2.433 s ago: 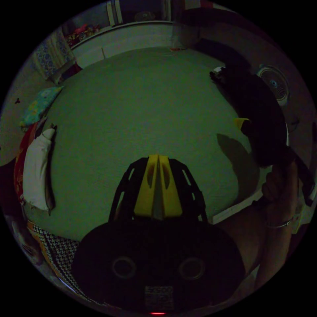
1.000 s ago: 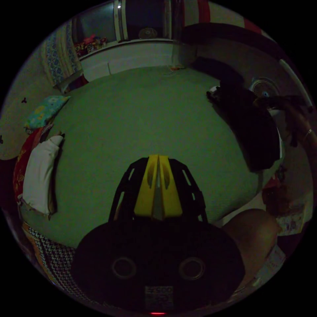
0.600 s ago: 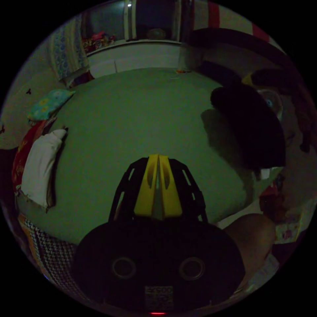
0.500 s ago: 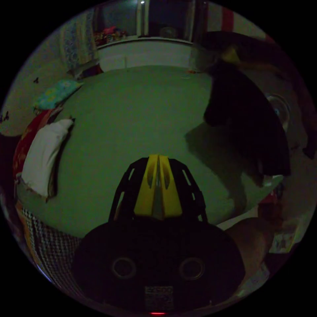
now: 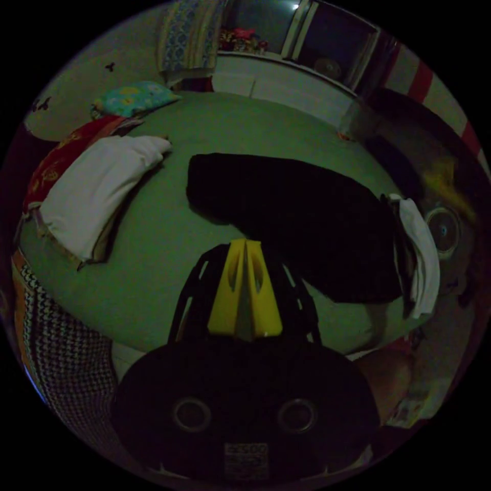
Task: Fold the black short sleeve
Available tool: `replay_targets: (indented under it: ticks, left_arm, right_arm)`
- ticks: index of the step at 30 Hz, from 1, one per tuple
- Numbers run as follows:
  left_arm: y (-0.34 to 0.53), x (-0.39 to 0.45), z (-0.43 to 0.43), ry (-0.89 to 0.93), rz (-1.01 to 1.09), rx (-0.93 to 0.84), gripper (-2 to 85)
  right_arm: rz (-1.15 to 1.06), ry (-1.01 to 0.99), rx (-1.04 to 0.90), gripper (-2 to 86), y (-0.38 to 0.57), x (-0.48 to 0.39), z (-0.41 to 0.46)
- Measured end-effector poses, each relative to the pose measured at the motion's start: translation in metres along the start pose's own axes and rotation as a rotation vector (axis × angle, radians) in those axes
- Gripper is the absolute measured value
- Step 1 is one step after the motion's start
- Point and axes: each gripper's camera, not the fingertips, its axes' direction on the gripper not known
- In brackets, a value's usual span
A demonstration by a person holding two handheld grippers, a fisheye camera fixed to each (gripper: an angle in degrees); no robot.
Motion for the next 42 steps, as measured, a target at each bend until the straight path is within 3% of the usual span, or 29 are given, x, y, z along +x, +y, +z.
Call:
replay_targets:
  ticks: [5, 14, 17, 25, 32, 37, 42]
  left_arm:
    - [-0.012, -0.018, 0.013, 0.086, 0.040, -0.113, 6.3]
    - [-0.016, -0.015, -0.006, 0.033, 0.141, -0.055, 8.3]
    - [-0.018, -0.019, -0.009, 0.018, 0.152, -0.056, 8.6]
    - [-0.024, -0.050, -0.028, 0.074, 0.090, -0.012, 14.2]
    - [-0.029, -0.076, -0.040, 0.173, 0.063, -0.019, 20.3]
    - [-0.035, -0.090, -0.045, 0.227, 0.053, -0.027, 21.4]
    - [-0.039, -0.098, -0.052, 0.259, 0.033, 0.009, 20.2]
  right_arm:
    - [0.210, 0.063, -0.050, 13.0, 0.055, 0.058, 0.020]
    - [0.145, 0.341, -0.231, 11.0, 0.063, 0.048, 0.086]
    - [0.102, 0.251, -0.193, 1.8, 0.070, 0.037, 0.077]
    - [-0.014, 0.117, -0.104, -1.5, 0.131, 0.002, 0.009]
    - [-0.015, 0.218, -0.288, 0.3, 0.193, 0.005, 0.028]
    - [-0.006, 0.175, -0.092, 6.1, 0.178, 0.010, 0.009]
    - [-0.047, 0.273, -0.088, 9.6, 0.142, 0.009, 0.026]
